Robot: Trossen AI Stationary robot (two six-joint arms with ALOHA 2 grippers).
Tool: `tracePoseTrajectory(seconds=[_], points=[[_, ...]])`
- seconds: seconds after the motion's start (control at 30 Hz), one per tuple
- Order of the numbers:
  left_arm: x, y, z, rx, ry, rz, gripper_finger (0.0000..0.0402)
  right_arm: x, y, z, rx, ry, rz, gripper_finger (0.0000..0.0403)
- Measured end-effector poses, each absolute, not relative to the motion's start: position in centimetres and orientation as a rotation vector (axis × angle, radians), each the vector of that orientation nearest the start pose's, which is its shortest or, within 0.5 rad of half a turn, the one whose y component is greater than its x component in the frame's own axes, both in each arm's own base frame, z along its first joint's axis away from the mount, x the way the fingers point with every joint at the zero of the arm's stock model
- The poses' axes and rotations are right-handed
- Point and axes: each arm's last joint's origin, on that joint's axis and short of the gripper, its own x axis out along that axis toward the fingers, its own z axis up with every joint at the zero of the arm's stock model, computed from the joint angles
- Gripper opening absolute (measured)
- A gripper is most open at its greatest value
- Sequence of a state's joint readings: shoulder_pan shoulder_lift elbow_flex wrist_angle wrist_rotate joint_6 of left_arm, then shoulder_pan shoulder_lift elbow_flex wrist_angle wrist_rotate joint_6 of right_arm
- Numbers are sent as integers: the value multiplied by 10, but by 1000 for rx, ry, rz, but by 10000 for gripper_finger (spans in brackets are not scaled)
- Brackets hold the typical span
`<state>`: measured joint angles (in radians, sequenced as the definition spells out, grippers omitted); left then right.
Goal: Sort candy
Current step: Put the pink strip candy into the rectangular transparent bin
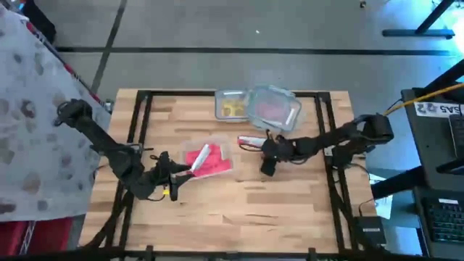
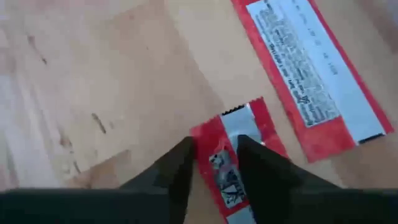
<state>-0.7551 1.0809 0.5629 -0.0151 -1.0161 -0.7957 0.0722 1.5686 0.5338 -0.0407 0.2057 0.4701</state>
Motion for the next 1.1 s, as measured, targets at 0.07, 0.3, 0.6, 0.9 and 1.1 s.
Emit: tracePoseTrajectory(seconds=[0.07, 0.3, 0.6, 0.9, 1.1], points=[[170, -126, 225, -374, 212, 365, 146, 246, 20, 105, 276, 969, -318, 22], [170, -126, 225, -364, 215, 366, 146, 292, 52, 153, 259, 665, -95, 4], [170, -126, 225, -376, 213, 368, 146, 338, 60, 252, 180, -110, 43, 0], [170, -126, 225, -386, 209, 367, 146, 401, 65, 236, 163, -198, 0, 0], [169, -127, 225, -385, 211, 363, 146, 440, 55, 194, 304, -161, -88, 0]])
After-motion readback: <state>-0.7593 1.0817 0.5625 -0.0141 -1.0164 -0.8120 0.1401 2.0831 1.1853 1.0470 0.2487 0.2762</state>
